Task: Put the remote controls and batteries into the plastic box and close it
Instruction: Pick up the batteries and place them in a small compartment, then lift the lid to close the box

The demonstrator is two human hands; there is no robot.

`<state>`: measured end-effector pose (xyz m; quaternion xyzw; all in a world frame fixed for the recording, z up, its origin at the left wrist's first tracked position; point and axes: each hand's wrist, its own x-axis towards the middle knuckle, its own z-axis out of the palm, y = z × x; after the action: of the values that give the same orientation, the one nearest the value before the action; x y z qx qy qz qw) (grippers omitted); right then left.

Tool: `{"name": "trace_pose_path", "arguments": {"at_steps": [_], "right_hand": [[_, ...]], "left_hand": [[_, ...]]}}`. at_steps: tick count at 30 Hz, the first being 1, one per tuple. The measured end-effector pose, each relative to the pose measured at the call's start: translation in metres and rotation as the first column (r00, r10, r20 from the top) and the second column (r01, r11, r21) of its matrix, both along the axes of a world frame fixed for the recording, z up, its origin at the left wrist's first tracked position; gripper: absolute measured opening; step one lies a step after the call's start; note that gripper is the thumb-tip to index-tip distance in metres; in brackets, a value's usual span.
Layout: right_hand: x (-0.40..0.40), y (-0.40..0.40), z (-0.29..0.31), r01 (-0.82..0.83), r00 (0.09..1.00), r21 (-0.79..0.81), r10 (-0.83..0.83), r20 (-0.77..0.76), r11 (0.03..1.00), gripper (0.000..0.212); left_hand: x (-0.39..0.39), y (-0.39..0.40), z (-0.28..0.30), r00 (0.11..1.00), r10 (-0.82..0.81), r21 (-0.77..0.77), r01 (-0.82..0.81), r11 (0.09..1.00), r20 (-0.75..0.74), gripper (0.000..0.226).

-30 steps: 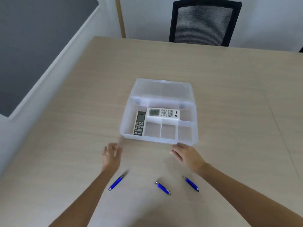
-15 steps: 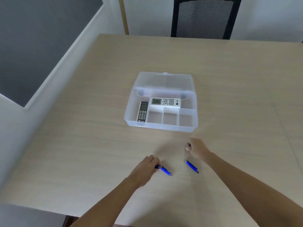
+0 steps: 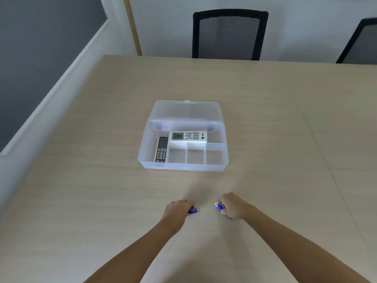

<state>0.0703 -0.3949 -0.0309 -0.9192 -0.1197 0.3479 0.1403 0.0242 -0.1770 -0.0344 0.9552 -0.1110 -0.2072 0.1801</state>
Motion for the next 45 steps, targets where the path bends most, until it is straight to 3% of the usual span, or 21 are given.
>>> {"name": "trace_pose_path", "arguments": {"at_steps": [3, 7, 9, 14, 18, 20, 22, 23, 24, 26, 29, 33, 36, 38, 39, 41, 43, 45], "right_hand": [[0.042, 0.002, 0.036, 0.209, 0.968, 0.186, -0.230, 0.103, 0.960, 0.035], [0.122, 0.020, 0.073, 0.379, 0.833, 0.368, -0.486, 0.265, 0.849, 0.036], [0.148, 0.031, 0.069, 0.400, 0.846, 0.273, -0.467, 0.257, 0.875, 0.040], [0.167, 0.049, 0.021, 0.383, 0.922, 0.042, -0.385, 0.035, 0.923, 0.033], [0.179, 0.043, 0.024, 0.378, 0.921, 0.041, -0.371, -0.120, 0.925, 0.027], [0.196, 0.034, 0.038, 0.351, 0.936, 0.047, -0.352, 0.010, 0.935, 0.025], [0.217, 0.019, 0.051, 0.381, 0.882, 0.097, -0.393, 0.261, 0.919, 0.009], [0.228, 0.011, 0.056, 0.400, 0.845, 0.133, -0.421, 0.329, 0.907, 0.009], [0.236, 0.004, 0.058, 0.419, 0.834, 0.122, -0.435, 0.340, 0.900, 0.025], [0.243, -0.007, 0.060, 0.420, 0.878, 0.077, -0.427, 0.217, 0.904, 0.036], [0.246, -0.007, 0.051, 0.477, 0.875, 0.096, -0.482, 0.041, 0.874, 0.013], [0.281, 0.036, 0.046, 0.403, 0.899, 0.262, -0.433, 0.065, 0.877, 0.017], [0.286, 0.044, 0.044, 0.361, 0.923, 0.244, -0.382, 0.040, 0.900, 0.016], [0.286, 0.041, 0.039, 0.368, 0.922, 0.208, -0.385, 0.044, 0.906, 0.016], [0.291, 0.040, 0.040, 0.400, 0.904, 0.243, -0.424, 0.054, 0.884, 0.021], [0.290, 0.050, 0.052, 0.486, 0.834, 0.390, -0.548, 0.060, 0.782, 0.025], [0.292, 0.059, 0.062, 0.597, 0.731, 0.515, -0.682, -0.033, 0.615, 0.041], [0.298, 0.055, 0.060, 0.665, 0.677, 0.536, -0.722, -0.139, 0.521, 0.062]], "left_hand": [[0.027, 0.010, 0.016, 0.942, 0.335, -0.248, -0.331, 0.911, -0.028, 0.023], [0.066, 0.019, 0.038, 0.859, 0.492, -0.450, -0.498, 0.741, -0.140, 0.040], [0.079, 0.020, 0.042, 0.837, 0.507, -0.514, -0.534, 0.672, -0.206, 0.046], [0.096, 0.016, 0.047, 0.811, 0.483, -0.601, -0.576, 0.554, -0.332, 0.057], [0.115, 0.011, 0.046, 0.825, 0.465, -0.587, -0.558, 0.586, -0.320, 0.051], [0.128, 0.004, 0.049, 0.850, 0.442, -0.570, -0.523, 0.634, -0.287, 0.043], [0.143, -0.011, 0.053, 0.889, 0.388, -0.580, -0.454, 0.677, -0.243, 0.039], [0.153, -0.020, 0.054, 0.907, 0.365, -0.577, -0.418, 0.702, -0.213, 0.037], [0.163, -0.031, 0.058, 0.918, 0.352, -0.559, -0.392, 0.730, -0.184, 0.037], [0.179, -0.057, 0.057, 0.932, 0.325, -0.512, -0.361, 0.779, -0.164, 0.034], [0.195, -0.087, 0.046, 0.935, 0.250, -0.350, -0.328, 0.877, -0.250, 0.018], [0.219, -0.072, 0.039, 0.852, 0.436, -0.166, -0.494, 0.854, -0.290, 0.019], [0.215, -0.073, 0.042, 0.942, 0.299, 0.016, -0.300, 0.954, -0.149, 0.033], [0.206, -0.070, 0.040, 0.972, 0.208, -0.002, -0.210, 0.978, -0.108, 0.035], [0.201, -0.064, 0.045, 0.965, 0.240, -0.108, -0.251, 0.962, -0.104, 0.037], [0.172, -0.031, 0.056, 0.940, 0.327, -0.258, -0.294, 0.920, 0.097, 0.044], [0.138, 0.013, 0.064, 0.829, 0.383, -0.244, -0.305, 0.921, 0.407, 0.061], [0.119, 0.056, 0.052, 0.758, 0.504, -0.170, -0.479, 0.861, 0.415, 0.096]]}}
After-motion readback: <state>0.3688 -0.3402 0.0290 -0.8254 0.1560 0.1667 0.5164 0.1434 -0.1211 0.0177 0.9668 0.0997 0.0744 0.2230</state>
